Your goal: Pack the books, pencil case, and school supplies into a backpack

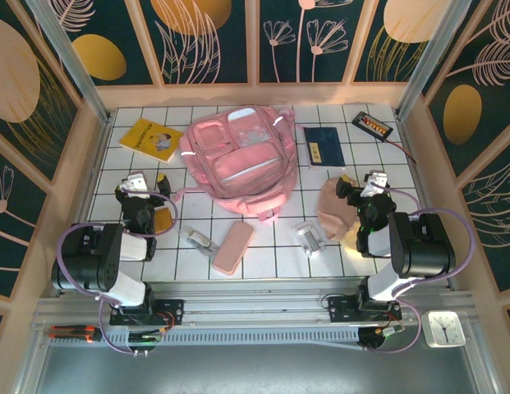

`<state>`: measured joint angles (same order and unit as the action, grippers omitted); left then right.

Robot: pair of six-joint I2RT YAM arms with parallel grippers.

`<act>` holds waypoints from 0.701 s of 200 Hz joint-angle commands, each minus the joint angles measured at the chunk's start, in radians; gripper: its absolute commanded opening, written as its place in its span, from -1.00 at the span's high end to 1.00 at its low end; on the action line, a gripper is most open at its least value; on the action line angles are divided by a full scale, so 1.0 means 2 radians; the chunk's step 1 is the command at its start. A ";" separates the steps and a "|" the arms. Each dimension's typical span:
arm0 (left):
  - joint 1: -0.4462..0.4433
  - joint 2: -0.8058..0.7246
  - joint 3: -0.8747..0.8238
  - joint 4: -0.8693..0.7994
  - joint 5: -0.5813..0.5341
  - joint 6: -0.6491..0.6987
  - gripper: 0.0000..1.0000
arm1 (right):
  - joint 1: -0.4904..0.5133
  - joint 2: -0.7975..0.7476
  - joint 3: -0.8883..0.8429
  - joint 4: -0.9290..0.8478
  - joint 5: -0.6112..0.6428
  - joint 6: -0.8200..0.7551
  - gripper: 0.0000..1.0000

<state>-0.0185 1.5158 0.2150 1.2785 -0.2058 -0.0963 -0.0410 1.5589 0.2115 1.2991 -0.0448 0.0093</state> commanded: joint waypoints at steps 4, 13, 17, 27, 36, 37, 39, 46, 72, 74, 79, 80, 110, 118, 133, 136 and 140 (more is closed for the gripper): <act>0.003 0.002 0.005 0.011 0.010 0.004 -0.98 | 0.004 0.004 0.004 0.018 0.011 0.004 -0.98; 0.003 0.002 0.004 0.010 0.010 0.004 -0.98 | 0.004 0.004 0.003 0.017 0.012 0.003 -0.99; 0.003 0.002 0.004 0.010 0.010 0.004 -0.98 | 0.003 0.004 0.003 0.017 0.012 0.004 -0.98; 0.003 0.002 0.004 0.010 0.010 0.004 -0.98 | 0.003 0.004 0.003 0.017 0.012 0.004 -0.99; 0.003 0.003 0.004 0.011 0.010 0.004 -0.98 | 0.003 0.003 0.003 0.018 0.012 0.004 -0.99; 0.003 0.002 0.004 0.011 0.010 0.004 -0.98 | 0.003 0.004 0.004 0.018 0.012 0.004 -0.99; 0.003 0.002 0.004 0.010 0.010 0.004 -0.98 | 0.003 0.004 0.004 0.018 0.012 0.004 -0.99; 0.003 0.002 0.004 0.011 0.010 0.004 -0.98 | 0.003 0.004 0.003 0.018 0.012 0.004 -0.99; 0.003 0.002 0.005 0.011 0.009 0.004 -0.98 | 0.003 0.004 0.003 0.018 0.011 0.004 -0.99; 0.003 0.002 0.005 0.010 0.009 0.004 -0.98 | 0.003 0.004 0.004 0.017 0.011 0.004 -0.99; 0.003 0.002 0.005 0.011 0.010 0.004 -0.98 | 0.002 0.004 0.003 0.017 0.011 0.004 -0.99; 0.003 0.002 0.005 0.011 0.010 0.003 -0.98 | 0.002 0.004 0.004 0.018 0.011 0.004 -0.98; 0.003 0.002 0.004 0.011 0.004 0.001 -0.98 | 0.003 0.004 0.004 0.016 0.010 0.005 -0.99; 0.003 0.002 0.004 0.011 0.004 0.001 -0.98 | 0.002 0.004 0.004 0.017 0.010 0.005 -0.99; 0.003 0.002 0.005 0.009 0.004 0.001 -0.98 | -0.001 0.003 0.004 0.016 0.005 0.006 -0.99; 0.003 0.001 0.005 0.008 0.004 0.001 -0.98 | -0.001 0.003 0.004 0.016 0.004 0.006 -0.99; 0.003 0.001 0.005 0.008 0.004 0.001 -0.98 | -0.002 0.003 0.004 0.016 0.004 0.006 -0.98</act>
<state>-0.0185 1.5158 0.2150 1.2785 -0.2062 -0.0967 -0.0414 1.5589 0.2115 1.2991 -0.0456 0.0093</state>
